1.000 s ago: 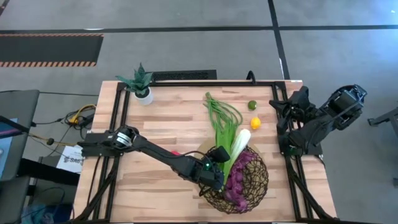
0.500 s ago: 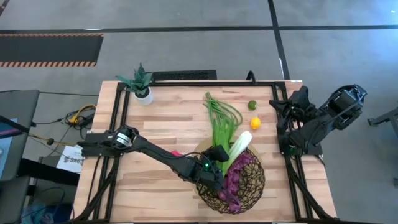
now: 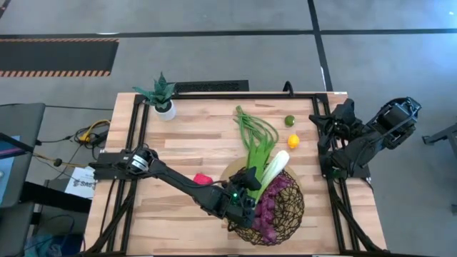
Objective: Build produce basket
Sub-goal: Put the red bell pepper into the black basket
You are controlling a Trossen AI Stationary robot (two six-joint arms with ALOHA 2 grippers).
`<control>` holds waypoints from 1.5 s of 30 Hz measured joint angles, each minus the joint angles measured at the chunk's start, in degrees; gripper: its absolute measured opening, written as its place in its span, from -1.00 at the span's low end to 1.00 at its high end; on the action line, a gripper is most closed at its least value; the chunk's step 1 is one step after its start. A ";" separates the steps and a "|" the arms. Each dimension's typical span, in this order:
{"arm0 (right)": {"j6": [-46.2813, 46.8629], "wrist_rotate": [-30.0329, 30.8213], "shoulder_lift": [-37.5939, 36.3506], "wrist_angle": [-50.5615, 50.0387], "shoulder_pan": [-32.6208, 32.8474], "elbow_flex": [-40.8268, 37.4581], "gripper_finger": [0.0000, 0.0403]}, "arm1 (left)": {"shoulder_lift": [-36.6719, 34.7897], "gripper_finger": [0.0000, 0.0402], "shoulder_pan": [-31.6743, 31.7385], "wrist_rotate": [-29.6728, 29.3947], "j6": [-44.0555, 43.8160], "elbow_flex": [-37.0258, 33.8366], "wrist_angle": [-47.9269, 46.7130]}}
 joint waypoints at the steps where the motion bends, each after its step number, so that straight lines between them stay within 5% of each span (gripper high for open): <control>1: 0.00 0.00 0.00 0.00 -0.01 0.00 -1.00 | -0.14 0.08 -0.22 0.08 -2.66 0.00 -0.29; 6: 0.00 -0.01 -0.01 -0.06 -0.02 0.00 -1.00 | -4.23 0.04 -1.26 1.21 -22.27 -0.05 -6.17; 16: 0.02 -0.05 -0.11 0.63 -0.02 0.02 -1.00 | -22.85 -0.07 1.25 20.31 -77.26 -0.49 -42.52; 21: 0.02 -0.65 -0.09 0.87 -0.02 0.02 -1.00 | -30.94 -0.08 1.47 24.81 -95.14 -3.31 -53.63; 28: 0.11 -1.93 0.02 0.87 -0.02 0.02 -0.99 | -39.96 -0.08 -2.23 33.10 -98.68 -14.58 -50.45; 37: -0.02 -1.95 0.00 0.63 -0.02 0.02 -0.98 | -42.30 -0.08 -5.16 40.26 -109.45 -34.28 -49.31; 45: -0.02 -1.95 0.00 0.61 -0.02 0.02 -0.99 | -42.32 -0.08 -2.67 44.08 -105.05 -47.91 -32.05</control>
